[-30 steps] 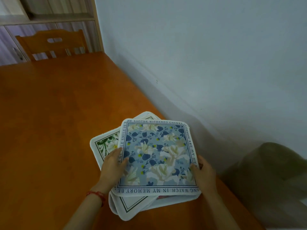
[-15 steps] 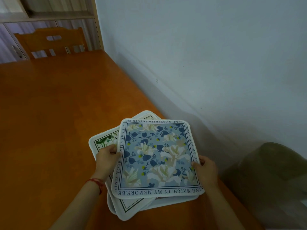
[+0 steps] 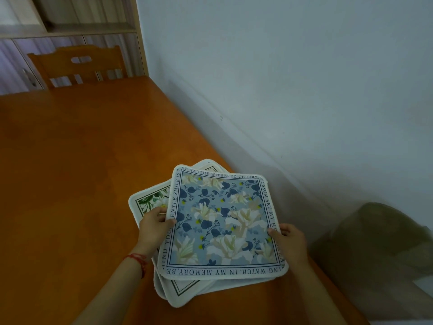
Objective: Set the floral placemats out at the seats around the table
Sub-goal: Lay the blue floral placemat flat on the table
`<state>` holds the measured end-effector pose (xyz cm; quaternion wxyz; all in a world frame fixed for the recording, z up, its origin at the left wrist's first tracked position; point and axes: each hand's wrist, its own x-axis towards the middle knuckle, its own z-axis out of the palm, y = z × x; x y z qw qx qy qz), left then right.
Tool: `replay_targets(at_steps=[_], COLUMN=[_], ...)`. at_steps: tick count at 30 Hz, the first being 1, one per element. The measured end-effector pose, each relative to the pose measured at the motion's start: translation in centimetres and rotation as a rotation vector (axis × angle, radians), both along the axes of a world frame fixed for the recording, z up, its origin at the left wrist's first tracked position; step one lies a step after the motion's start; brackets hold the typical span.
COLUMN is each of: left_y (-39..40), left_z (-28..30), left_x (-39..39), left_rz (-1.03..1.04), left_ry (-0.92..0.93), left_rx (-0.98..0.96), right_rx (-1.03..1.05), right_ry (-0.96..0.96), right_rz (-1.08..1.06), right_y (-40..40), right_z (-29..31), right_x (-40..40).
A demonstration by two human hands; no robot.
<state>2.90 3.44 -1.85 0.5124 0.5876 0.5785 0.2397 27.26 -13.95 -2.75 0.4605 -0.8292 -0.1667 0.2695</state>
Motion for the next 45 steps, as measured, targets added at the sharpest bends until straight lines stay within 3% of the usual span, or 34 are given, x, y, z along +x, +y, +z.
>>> replay_targets(at_steps=[13,29,45], left_y=[-4.2,-14.6,-24.4], left_z=[3.8,11.3,14.9], left_x=[-3.3,-10.9,-21.2], left_rz=[-0.012,0.047,0.123], left_ry=[-0.067,-0.103,-0.172], left_rx=[0.092,0.202,0.203], right_rx=[0.073,0.209,0.312], right_ry=[-0.104,-0.062,-0.030], right_rz=[0.077,0.187,0.265], right_y=[-4.3,-12.5,-20.1], right_z=[3.5,11.0,15.1], right_x=[-3.3,-8.6,-17.2])
